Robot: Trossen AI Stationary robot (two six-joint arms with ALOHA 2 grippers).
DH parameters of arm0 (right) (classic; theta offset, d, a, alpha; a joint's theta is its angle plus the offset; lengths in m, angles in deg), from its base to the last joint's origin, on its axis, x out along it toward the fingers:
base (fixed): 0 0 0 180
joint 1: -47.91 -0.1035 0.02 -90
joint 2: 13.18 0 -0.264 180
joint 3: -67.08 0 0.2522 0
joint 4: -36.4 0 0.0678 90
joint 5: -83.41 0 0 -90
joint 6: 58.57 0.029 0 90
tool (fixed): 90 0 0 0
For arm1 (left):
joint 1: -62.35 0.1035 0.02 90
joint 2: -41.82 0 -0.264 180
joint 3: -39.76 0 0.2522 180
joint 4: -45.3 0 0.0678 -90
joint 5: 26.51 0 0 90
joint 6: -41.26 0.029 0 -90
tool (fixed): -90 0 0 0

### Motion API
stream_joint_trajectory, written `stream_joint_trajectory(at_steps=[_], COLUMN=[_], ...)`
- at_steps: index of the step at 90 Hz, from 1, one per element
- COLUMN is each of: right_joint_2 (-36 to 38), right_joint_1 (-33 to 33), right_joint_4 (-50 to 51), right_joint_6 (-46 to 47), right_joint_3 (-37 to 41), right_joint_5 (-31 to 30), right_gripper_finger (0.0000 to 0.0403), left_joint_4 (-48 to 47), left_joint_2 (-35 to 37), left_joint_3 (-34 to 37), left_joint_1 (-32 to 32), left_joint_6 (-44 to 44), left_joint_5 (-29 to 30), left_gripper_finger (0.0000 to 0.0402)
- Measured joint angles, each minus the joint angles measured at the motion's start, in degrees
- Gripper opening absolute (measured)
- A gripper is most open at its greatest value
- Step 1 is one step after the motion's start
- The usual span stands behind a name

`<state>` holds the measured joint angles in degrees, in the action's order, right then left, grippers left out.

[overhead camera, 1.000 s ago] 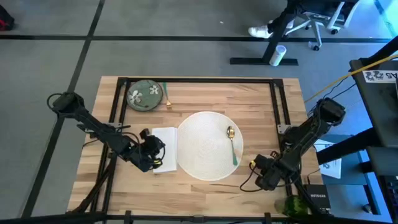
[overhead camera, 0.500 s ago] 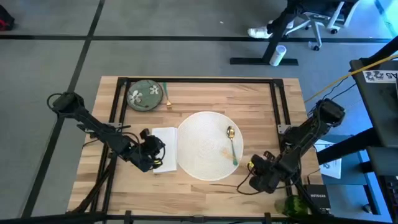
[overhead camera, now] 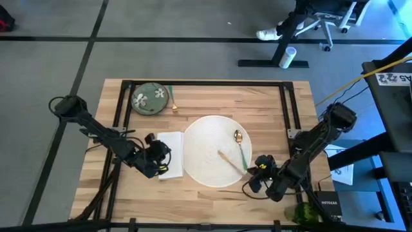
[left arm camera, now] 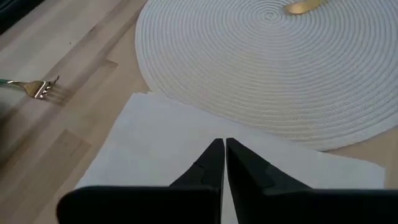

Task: Set table place
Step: Put the gold butter knife to the left of the green spoon on the white table mat

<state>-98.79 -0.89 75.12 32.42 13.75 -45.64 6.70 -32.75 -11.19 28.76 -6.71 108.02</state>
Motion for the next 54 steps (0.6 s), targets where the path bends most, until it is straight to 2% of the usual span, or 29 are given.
stream_joint_trajectory(at_steps=[16,26,40,54], right_joint_2=[-4.14,-4.79,-5.40,-5.40], right_joint_1=[3.56,5.23,8.83,13.56], right_joint_4=[-9.65,-14.83,-12.97,-9.75], right_joint_6=[-6.51,-14.33,-21.68,-26.33], right_joint_3=[-0.01,-0.88,-4.10,-5.05], right_joint_5=[0.38,6.65,15.11,18.37], right_gripper_finger=[0.0000,0.0001,0.0018,0.0054], left_joint_4=[0.00,0.00,0.00,-0.02], left_joint_2=[0.00,0.00,0.00,0.00], left_joint_3=[0.00,0.00,0.00,0.00], left_joint_1=[0.00,-0.01,0.05,0.04], left_joint_6=[0.13,0.16,0.46,0.42], left_joint_5=[0.00,0.00,0.00,0.00], left_gripper_finger=[0.0000,0.0000,0.0000,0.0000])
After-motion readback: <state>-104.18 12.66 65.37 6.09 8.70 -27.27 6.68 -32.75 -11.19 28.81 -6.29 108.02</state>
